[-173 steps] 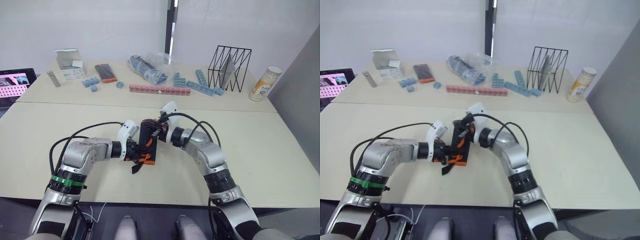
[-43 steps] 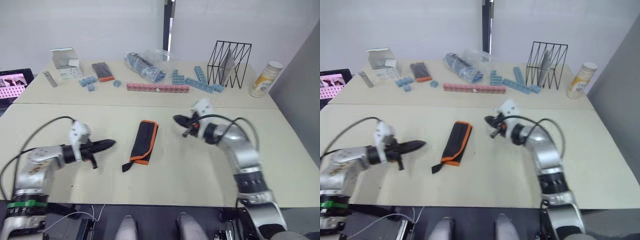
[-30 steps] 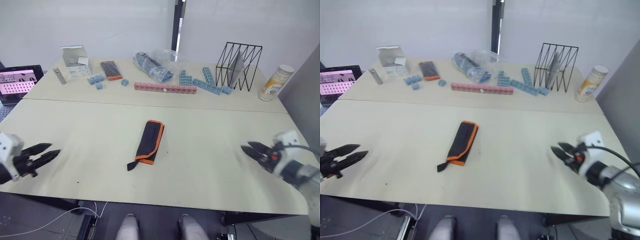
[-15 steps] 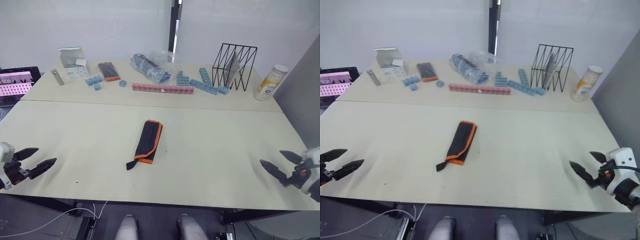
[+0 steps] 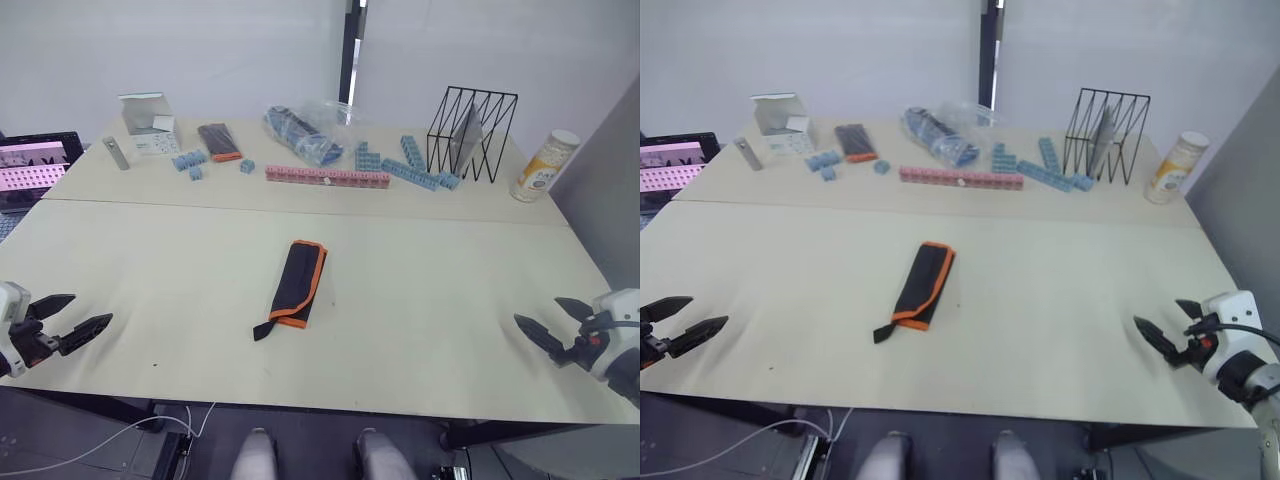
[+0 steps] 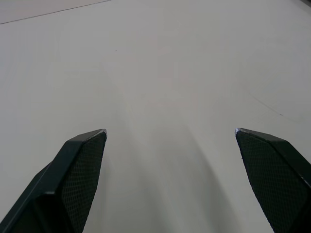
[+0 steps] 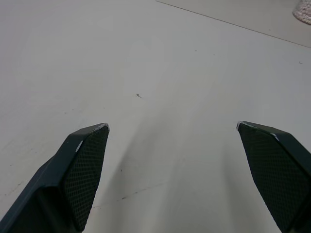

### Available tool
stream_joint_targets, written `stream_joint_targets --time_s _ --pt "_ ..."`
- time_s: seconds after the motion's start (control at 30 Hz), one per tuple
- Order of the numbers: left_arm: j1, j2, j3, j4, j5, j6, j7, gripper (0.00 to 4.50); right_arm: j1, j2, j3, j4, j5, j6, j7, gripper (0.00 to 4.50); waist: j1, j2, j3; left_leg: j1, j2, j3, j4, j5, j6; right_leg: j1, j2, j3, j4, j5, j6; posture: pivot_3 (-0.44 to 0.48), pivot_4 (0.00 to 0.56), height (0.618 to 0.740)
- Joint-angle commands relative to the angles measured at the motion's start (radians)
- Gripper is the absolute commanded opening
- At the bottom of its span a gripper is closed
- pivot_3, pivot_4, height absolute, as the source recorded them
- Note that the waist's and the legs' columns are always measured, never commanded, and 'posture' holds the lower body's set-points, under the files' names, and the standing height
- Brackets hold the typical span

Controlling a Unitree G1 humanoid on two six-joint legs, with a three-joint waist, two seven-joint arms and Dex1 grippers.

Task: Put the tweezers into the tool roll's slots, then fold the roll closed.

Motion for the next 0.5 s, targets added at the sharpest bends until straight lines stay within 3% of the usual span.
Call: stream_joint_targets --time_s 0.03,0.2,0.4,0.5 --pt "-0.019 0.02 0.006 -0.031 -0.006 -0.009 0.006 4.5 0.008 -0.007 -0.007 -0.031 0.01 0.008 -0.016 4.47 -0.012 -0.002 0.0 -0.01 -0.001 -0.002 0.007 -0.001 0.003 0.006 0.0 0.0 0.007 -0.001 0.004 0.0 0.15 0.651" --pt "-0.027 0.021 0.001 -0.027 -0.001 -0.01 0.006 4.5 0.009 -0.008 0.002 -0.036 0.008 0.005 -0.027 4.47 -0.043 -0.003 -0.001 -0.012 -0.001 -0.004 0.032 -0.008 0.005 0.007 0.001 0.001 0.014 -0.005 0.009 0.0 0.15 0.651" --pt "-0.04 0.024 -0.005 -0.024 0.003 -0.009 0.01 4.5 0.013 -0.008 0.013 -0.045 0.012 0.005 -0.039 4.47 -0.052 -0.003 -0.001 -0.016 -0.001 -0.004 0.039 -0.008 0.004 0.006 0.0 0.001 0.017 -0.005 0.009 0.0 0.15 0.651" --pt "-0.044 0.028 -0.011 -0.023 0.013 -0.015 0.018 4.5 0.015 -0.006 0.018 -0.051 0.013 0.007 -0.043 4.47 -0.052 -0.003 -0.001 -0.024 -0.001 -0.004 0.048 -0.01 0.005 -0.005 0.0 0.001 0.028 -0.006 0.011 0.0 0.15 0.651"
